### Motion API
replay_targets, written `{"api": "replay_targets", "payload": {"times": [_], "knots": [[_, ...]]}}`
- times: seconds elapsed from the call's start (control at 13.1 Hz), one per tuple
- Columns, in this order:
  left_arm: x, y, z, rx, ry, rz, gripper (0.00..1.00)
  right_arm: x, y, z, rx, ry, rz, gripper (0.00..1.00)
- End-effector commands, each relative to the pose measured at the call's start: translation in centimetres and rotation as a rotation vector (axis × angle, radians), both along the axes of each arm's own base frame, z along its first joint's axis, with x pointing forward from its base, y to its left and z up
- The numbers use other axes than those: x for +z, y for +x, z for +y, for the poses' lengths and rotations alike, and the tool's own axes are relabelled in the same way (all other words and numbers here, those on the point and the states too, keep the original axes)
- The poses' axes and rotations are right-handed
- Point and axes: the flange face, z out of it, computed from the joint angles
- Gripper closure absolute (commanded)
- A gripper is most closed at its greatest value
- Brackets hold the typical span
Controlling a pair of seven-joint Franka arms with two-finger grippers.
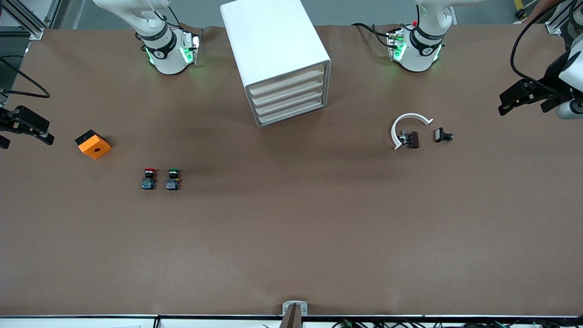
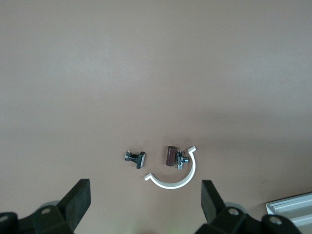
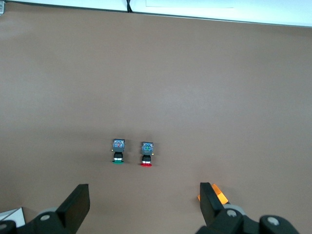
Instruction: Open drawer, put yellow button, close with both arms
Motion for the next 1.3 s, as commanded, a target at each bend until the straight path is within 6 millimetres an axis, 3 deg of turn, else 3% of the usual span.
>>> {"api": "replay_targets", "payload": {"times": [0.0,0.31,0.53,1.22], "knots": [[-0.1,-0.8,-0.7,-0.025,-0.009,-0.002,0.00,0.7,0.2,-0.1,0.008,-0.014,-0.002,0.00],[0.4,-1.3,-0.6,-0.023,-0.008,0.009,0.00,0.6,0.3,0.0,0.005,-0.012,-0.002,0.00],[0.9,-1.8,-0.4,-0.018,-0.006,0.009,0.00,1.8,0.2,0.2,0.008,-0.013,-0.024,0.00],[1.4,-2.6,-0.4,-0.018,-0.004,0.015,0.00,1.6,0.3,-0.8,-0.010,-0.036,-0.020,0.00]]}}
